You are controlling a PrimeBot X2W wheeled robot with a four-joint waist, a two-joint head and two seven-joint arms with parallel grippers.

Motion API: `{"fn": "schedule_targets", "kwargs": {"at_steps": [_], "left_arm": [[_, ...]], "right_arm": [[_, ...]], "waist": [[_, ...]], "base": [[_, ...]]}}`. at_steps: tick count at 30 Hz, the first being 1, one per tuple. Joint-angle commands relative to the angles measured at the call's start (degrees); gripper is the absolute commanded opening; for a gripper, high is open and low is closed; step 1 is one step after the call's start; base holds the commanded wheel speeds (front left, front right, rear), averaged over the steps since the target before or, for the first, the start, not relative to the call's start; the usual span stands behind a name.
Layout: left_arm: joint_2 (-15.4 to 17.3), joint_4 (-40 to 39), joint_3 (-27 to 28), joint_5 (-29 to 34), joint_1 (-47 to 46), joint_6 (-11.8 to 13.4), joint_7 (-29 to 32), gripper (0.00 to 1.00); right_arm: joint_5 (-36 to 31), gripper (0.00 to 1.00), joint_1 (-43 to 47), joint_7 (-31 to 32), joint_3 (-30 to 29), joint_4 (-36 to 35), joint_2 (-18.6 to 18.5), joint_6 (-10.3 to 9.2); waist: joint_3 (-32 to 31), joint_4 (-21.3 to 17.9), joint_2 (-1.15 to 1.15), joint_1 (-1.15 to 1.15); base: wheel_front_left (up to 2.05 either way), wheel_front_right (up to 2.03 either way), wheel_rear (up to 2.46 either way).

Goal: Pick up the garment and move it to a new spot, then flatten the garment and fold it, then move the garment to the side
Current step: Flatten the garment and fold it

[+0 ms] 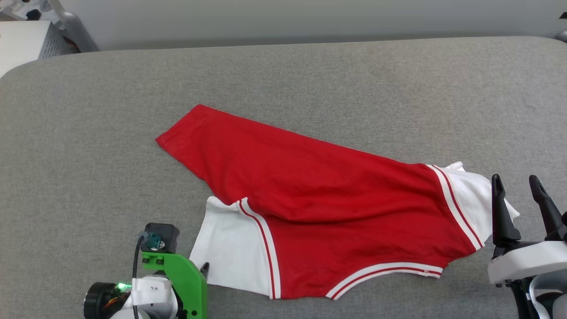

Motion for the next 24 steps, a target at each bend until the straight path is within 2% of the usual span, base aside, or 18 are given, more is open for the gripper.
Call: {"fn": "schedule_targets", "kwargs": {"at_steps": [1,5,10,11,12,16,22,24], "left_arm": [[0.89,0.89,0.37,0.73,1.02,0.65,-0.25,1.0],[0.74,2.57,0.8,0.75,0.55,1.23,-1.99,1.0],[0.4,5.31,-0.03,-1.31,0.2,-0.47,-0.45,1.0],[0.16,5.8,-0.3,-1.95,0.3,-0.88,0.09,0.29],[-0.01,6.09,-0.51,-2.4,0.38,-1.19,0.48,0.0],[-0.49,6.45,-0.36,-3.42,0.27,-1.24,0.17,0.0],[-0.93,4.29,2.59,-5.65,-0.03,-0.64,-4.29,0.0],[-0.15,2.67,3.84,-5.75,0.12,-0.24,-5.2,0.0]], "right_arm": [[0.25,1.0,-0.8,-0.28,-0.02,0.29,0.04,-0.04],[-0.46,1.0,-1.06,-0.23,-0.7,0.73,-0.06,-0.04],[-1.01,1.0,-1.97,-0.18,-1.25,0.75,0.22,-0.04],[-1.14,1.0,-2.16,-0.15,-1.29,0.76,0.24,-0.04],[-1.22,1.0,-2.29,-0.15,-1.33,0.8,0.24,-0.04],[-1.54,1.0,-2.59,-0.16,-1.39,1.16,0.26,-0.04],[-1.98,1.0,-2.02,0.25,-1.43,2.51,0.0,-0.04],[-1.92,1.0,-1.46,0.87,-1.55,2.91,-0.14,-0.04]], "waist": [[1.07,-0.75,0.0,0.0],[1.6,-0.58,0.0,0.0],[2.54,-0.47,0.0,0.0],[2.71,-0.46,0.0,0.0],[2.8,-0.43,0.0,0.0],[2.88,-0.25,0.0,0.0],[0.36,0.64,0.0,0.0],[-0.75,1.11,0.0,0.0]], "base": [[0.0,0.0,0.0],[0.0,0.0,0.0],[0.0,0.0,0.0],[0.0,0.0,0.0],[0.0,0.0,0.0],[0.0,0.0,0.0],[0.0,0.0,0.0],[0.0,0.0,0.0]]}}
